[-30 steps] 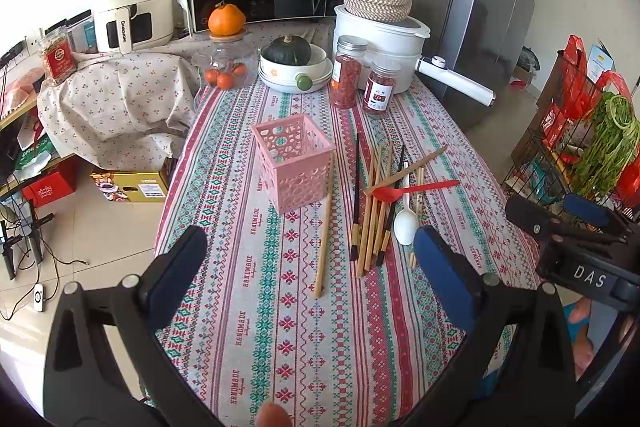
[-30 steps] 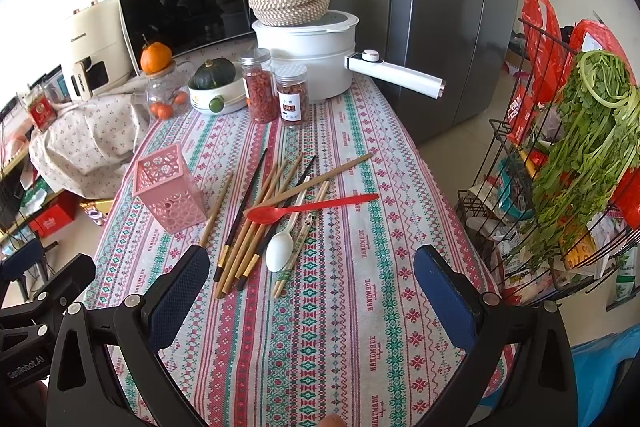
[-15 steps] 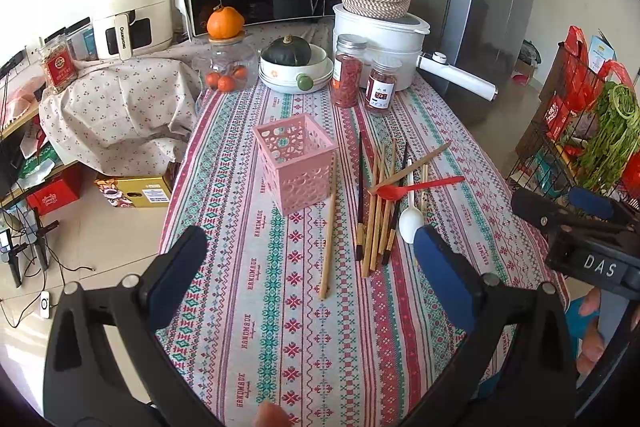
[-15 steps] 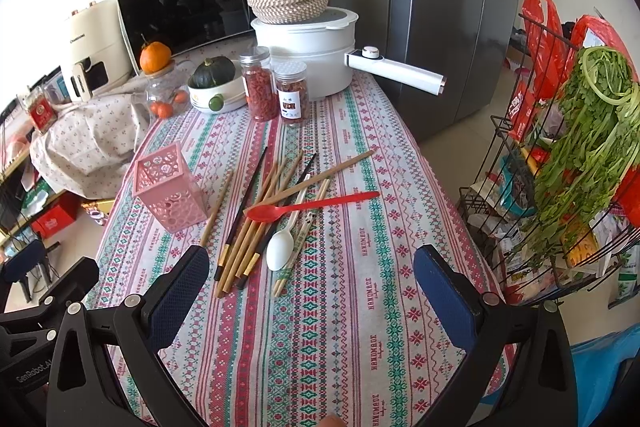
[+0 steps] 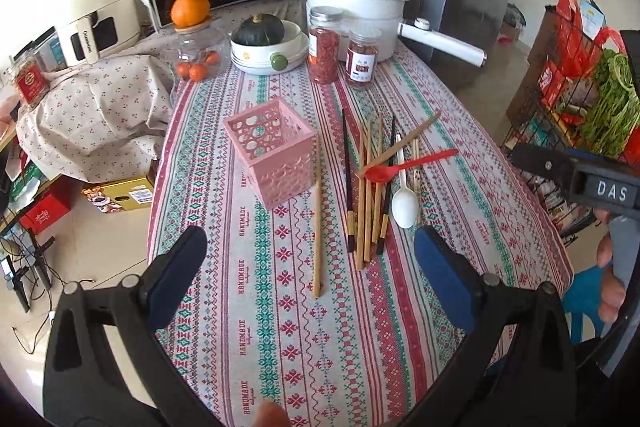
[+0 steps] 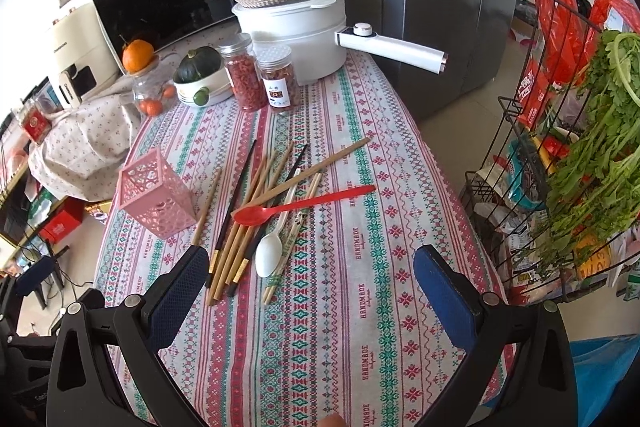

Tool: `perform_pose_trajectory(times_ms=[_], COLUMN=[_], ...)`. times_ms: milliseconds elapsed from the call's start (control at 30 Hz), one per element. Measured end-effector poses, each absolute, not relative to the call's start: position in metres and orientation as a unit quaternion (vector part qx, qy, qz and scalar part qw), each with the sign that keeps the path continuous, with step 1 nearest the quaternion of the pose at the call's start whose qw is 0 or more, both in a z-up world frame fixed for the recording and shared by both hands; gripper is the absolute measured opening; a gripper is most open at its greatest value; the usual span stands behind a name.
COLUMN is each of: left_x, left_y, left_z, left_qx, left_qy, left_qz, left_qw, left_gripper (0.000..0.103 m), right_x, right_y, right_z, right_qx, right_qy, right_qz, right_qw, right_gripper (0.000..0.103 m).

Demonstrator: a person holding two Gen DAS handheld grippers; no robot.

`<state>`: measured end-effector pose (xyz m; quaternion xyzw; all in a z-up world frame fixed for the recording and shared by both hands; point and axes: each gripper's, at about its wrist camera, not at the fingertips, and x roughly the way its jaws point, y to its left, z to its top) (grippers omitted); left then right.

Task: Organize utensils
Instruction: 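Grasp a wooden chopstick with the left tool while the right tool grasps another chopstick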

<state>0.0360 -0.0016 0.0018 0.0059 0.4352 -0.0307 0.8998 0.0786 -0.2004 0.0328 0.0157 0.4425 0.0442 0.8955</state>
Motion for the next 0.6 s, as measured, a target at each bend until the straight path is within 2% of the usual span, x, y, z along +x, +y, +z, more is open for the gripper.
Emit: perform_pose_trajectory(times_ms=[133,233,300,367,400,467,567,600], left_x=[0.060,0.081,0.093,0.101,0.103,0.108,0.117,0.120], left_y=[-0.008,-0.021,-0.030,-0.033,-0.032,-0.025,-0.018,-0.016], left_z=[0.006,0.004,-0.001,-0.011,-0.018,-0.036,-0.063,-0.070], left_qx=[-0.002,0.023,0.054,0.070,0.068,0.049,0.028,0.026], left_qy=[0.458,0.470,0.475,0.489,0.500,0.523,0.552,0.556], left_qz=[-0.052,-0.056,-0.053,-0.058,-0.062,-0.073,-0.082,-0.080], left_qw=[0.887,0.880,0.877,0.868,0.861,0.847,0.829,0.827], left_gripper=[0.103,0.102,0.096,0.078,0.073,0.056,0.037,0.036], right_x=[0.110,0.130,0.139,0.145,0.148,0.151,0.153,0.154], right_y=[-0.218,-0.231,-0.239,-0.244,-0.246,-0.247,-0.244,-0.243], right_z=[0.019,0.003,-0.009,-0.020,-0.024,-0.031,-0.035,-0.036], right_qx=[0.042,0.065,0.077,0.088,0.091,0.088,0.072,0.070], right_qy=[0.478,0.505,0.524,0.538,0.543,0.549,0.554,0.554], right_qz=[0.032,0.033,0.036,0.048,0.053,0.058,0.065,0.067], right_qw=[0.877,0.860,0.848,0.837,0.833,0.829,0.827,0.827], right_gripper=[0.102,0.093,0.084,0.075,0.073,0.071,0.070,0.070])
